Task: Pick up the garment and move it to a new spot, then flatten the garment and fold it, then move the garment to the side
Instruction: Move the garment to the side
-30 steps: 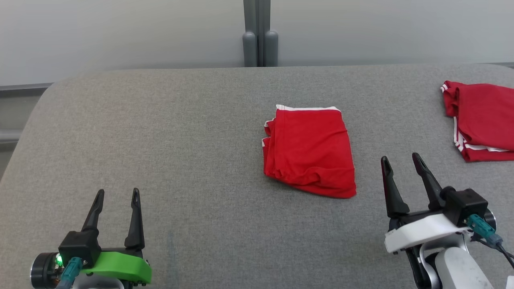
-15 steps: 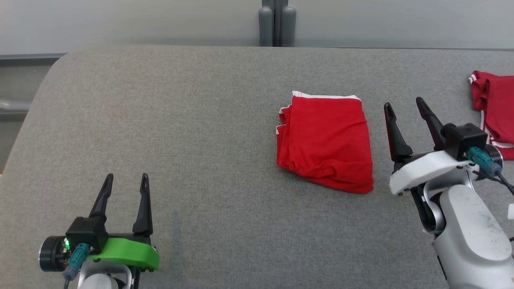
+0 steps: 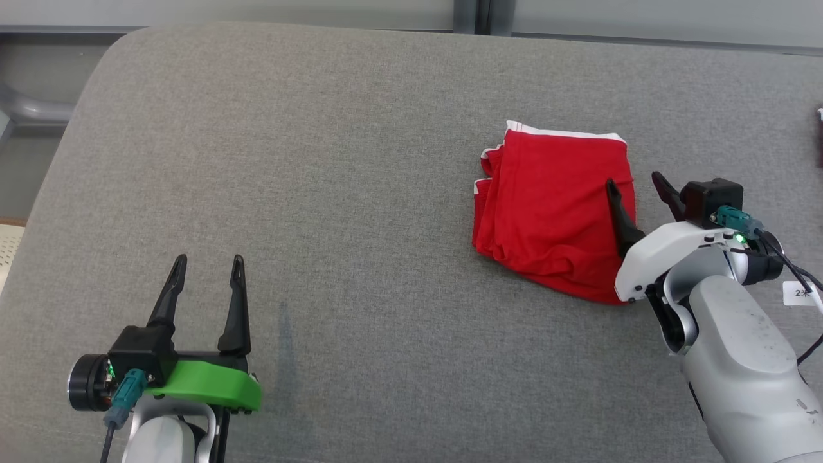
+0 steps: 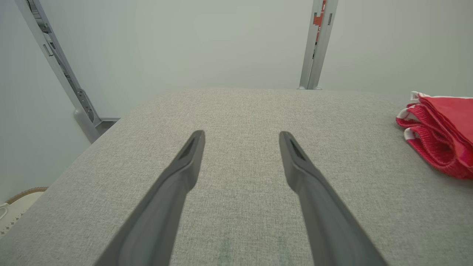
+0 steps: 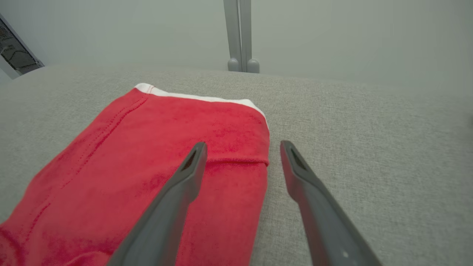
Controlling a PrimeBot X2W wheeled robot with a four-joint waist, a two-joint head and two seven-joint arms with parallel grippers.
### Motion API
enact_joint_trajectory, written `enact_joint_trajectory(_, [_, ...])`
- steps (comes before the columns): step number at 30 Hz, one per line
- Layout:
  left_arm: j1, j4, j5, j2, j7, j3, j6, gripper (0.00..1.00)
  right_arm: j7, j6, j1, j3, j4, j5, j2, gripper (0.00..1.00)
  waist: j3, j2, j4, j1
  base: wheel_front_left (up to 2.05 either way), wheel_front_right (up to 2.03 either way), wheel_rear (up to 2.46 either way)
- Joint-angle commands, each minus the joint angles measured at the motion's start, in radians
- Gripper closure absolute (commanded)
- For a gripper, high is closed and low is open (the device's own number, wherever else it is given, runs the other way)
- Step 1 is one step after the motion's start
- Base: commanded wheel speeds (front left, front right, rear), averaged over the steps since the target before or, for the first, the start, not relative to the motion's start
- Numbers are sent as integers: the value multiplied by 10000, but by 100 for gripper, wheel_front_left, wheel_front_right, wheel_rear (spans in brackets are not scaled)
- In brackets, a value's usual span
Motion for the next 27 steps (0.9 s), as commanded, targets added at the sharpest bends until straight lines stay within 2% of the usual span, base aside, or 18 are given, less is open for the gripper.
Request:
enact_joint_trajectory(1, [-216, 2, -69, -12, 3, -17, -20, 0, -60, -3, -165, -16, 235, 108, 9, 0, 125, 0, 86, 0, 0, 0, 0])
enact_joint_trajectory(14, [-549, 46, -138, -31, 3, -81, -11, 0, -431, -6, -514, -72, 2622, 582, 389, 0, 439, 0, 360, 0, 0, 0, 0])
enact_joint_trajectory(15, [-540, 45, -143, -31, 3, -71, -11, 0, -400, -5, -516, -48, 2748, 694, 459, 9, 438, 0, 367, 0, 0, 0, 0])
enact_joint_trajectory(16, [-520, 50, -147, -32, 3, -60, -11, 0, -354, -5, -518, 31, 2852, 832, 535, 67, 434, 0, 367, 0, 0, 0, 0])
enact_joint_trajectory(17, [-508, 53, -149, -34, 3, -57, -11, 0, -357, -2, -531, 94, 2902, 962, 567, 86, 436, 0, 369, 0, 0, 0, 0])
enact_joint_trajectory(18, [-492, 50, -149, -35, 3, -52, -11, 0, -382, -2, -551, 174, 2946, 1056, 577, 100, 434, 0, 365, 0, 0, 0, 0])
enact_joint_trajectory(27, [-629, -146, -247, -37, 3, -12, 53, 0, -723, -14, -1447, 1234, 2456, 1287, -299, 100, 731, 0, 67, 0, 0, 0, 0])
